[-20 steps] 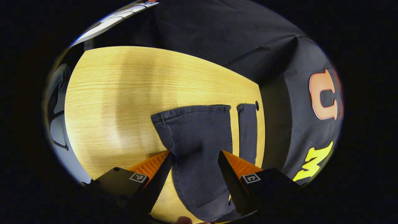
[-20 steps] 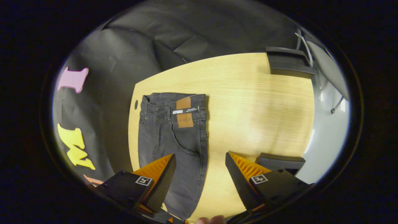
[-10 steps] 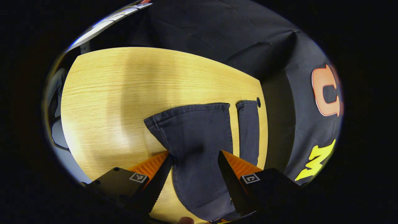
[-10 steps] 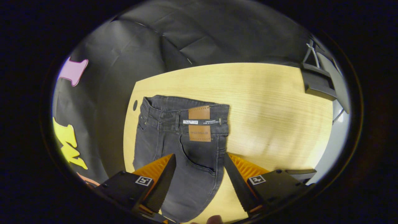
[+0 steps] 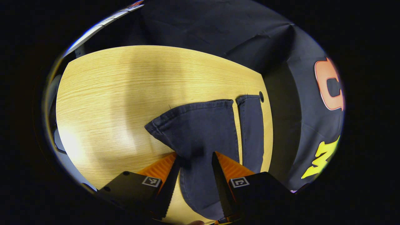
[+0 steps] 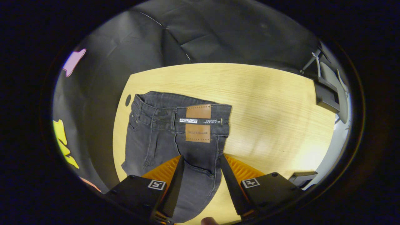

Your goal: Grasp the waist and the cuffs of the jeans and fold them to make the two legs overlap; first hold the waist and fold one-third of the jeans toward the cuffs, then hold the cuffs and fold the remaining one-third in the same direction to finish folding.

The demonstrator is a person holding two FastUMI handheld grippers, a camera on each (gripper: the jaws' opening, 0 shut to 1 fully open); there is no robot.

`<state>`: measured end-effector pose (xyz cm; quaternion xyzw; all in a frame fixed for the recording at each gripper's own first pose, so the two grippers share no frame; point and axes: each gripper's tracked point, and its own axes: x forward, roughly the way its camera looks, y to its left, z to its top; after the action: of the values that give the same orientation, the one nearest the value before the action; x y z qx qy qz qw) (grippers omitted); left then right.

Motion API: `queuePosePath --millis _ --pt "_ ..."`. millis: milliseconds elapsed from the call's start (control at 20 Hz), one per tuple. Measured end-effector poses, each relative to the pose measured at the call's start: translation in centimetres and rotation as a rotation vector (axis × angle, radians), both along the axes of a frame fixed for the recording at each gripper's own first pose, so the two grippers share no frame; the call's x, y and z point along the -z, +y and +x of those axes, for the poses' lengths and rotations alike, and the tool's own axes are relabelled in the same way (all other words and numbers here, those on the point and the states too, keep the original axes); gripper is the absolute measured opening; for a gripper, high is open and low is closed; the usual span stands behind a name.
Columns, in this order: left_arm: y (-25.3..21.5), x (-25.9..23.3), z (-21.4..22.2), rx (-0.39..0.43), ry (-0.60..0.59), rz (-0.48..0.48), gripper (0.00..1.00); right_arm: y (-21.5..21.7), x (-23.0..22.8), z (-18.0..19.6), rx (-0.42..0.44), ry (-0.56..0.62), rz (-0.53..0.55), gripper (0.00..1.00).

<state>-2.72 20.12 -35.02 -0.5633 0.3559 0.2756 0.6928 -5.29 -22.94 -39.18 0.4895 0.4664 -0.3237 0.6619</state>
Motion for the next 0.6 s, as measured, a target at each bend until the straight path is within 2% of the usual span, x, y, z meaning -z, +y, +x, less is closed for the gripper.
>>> queuePosePath --millis 50,150,200,250,300,350,450,550,600 --pt "-0.2 0.1 -0.1 0.004 0.009 -0.002 0.69 -0.5 0.3 -0.4 -0.01 0.029 -0.026 0.5" --pt "-0.2 0.6 0.2 0.013 0.027 -0.006 0.45 -0.6 0.4 -0.7 -0.026 0.067 -0.05 0.36" --pt "-0.1 0.7 0.1 0.009 0.043 -0.001 0.47 -0.6 0.3 -0.7 -0.041 0.081 -0.06 0.36" --pt "-0.3 0.9 0.3 0.021 0.048 0.002 0.14 -0.5 0.3 -0.7 -0.055 0.098 -0.069 0.36" --pt "-0.3 0.8 0.3 0.033 0.051 0.005 0.18 -0.8 0.3 -1.0 -0.071 0.123 -0.086 0.36" --pt "-0.2 0.8 0.2 0.04 0.059 0.005 0.15 -0.5 1.7 -0.9 -0.077 0.139 -0.094 0.36" --pt "-0.2 0.9 0.2 0.049 0.071 -0.001 0.1 -0.7 0.7 -1.0 -0.059 0.141 -0.085 0.18" --pt "-0.2 1.0 0.3 0.05 0.073 -0.016 0.07 -0.8 0.3 -1.1 -0.022 0.142 -0.059 0.18" --pt "-0.4 0.8 0.5 0.055 0.07 -0.029 0.07 -0.9 0.8 -0.9 -0.011 0.14 -0.051 0.01"
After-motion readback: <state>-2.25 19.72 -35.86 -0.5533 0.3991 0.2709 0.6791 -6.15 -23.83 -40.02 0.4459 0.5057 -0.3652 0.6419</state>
